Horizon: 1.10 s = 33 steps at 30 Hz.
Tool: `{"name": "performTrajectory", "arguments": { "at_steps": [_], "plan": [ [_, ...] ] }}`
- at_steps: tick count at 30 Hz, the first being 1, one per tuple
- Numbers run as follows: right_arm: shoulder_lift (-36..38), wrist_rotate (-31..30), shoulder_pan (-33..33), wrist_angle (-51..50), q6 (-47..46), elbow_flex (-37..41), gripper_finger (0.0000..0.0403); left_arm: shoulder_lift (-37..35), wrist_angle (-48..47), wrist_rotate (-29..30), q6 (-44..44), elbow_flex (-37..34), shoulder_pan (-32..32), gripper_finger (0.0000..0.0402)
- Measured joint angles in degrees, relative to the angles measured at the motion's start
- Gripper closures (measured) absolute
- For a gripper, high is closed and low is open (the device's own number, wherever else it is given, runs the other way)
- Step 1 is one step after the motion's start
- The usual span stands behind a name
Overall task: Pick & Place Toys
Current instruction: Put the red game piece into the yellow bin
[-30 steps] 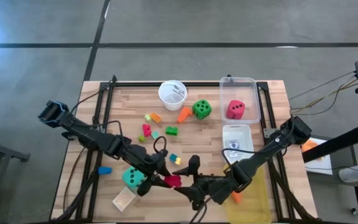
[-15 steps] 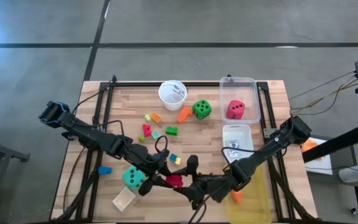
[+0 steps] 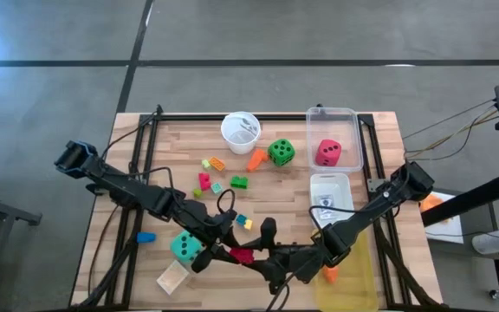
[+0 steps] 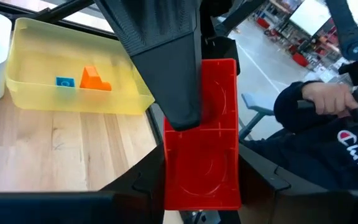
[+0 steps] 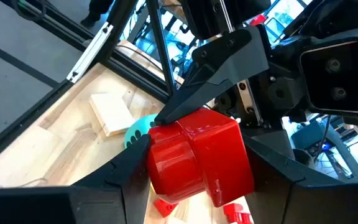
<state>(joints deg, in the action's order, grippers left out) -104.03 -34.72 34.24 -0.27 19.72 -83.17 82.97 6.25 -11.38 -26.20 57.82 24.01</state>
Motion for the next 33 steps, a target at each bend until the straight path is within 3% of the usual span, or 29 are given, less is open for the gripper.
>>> {"name": "performTrajectory", "arguments": {
  "at_steps": [7,13,21,29,33],
  "plan": [
    [0.0,0.1,0.0,-1.2,-3.0,-0.1,0.0209,-0.1,1.1,-0.3,0.0,0.0,0.2,0.0127],
    [0.5,0.6,0.3,-5.4,-7.9,-0.1,0.0209,-0.8,-2.0,-0.2,-1.0,0.0,0.1,0.0062],
    [2.3,1.9,2.9,-23.7,-22.9,-3.4,0.021,-5.4,-16.6,2.8,-2.5,0.0,0.1,0.0043],
    [3.7,6.6,6.7,-51.3,-52.2,-7.9,0.0211,-11.1,-39.5,18.4,-11.9,0.0,0.3,0.0043],
    [5.0,7.1,9.6,-60.1,-64.5,-8.5,0.0211,-13.0,-48.9,24.1,-13.1,0.0,0.2,0.0043]
  ]
}}
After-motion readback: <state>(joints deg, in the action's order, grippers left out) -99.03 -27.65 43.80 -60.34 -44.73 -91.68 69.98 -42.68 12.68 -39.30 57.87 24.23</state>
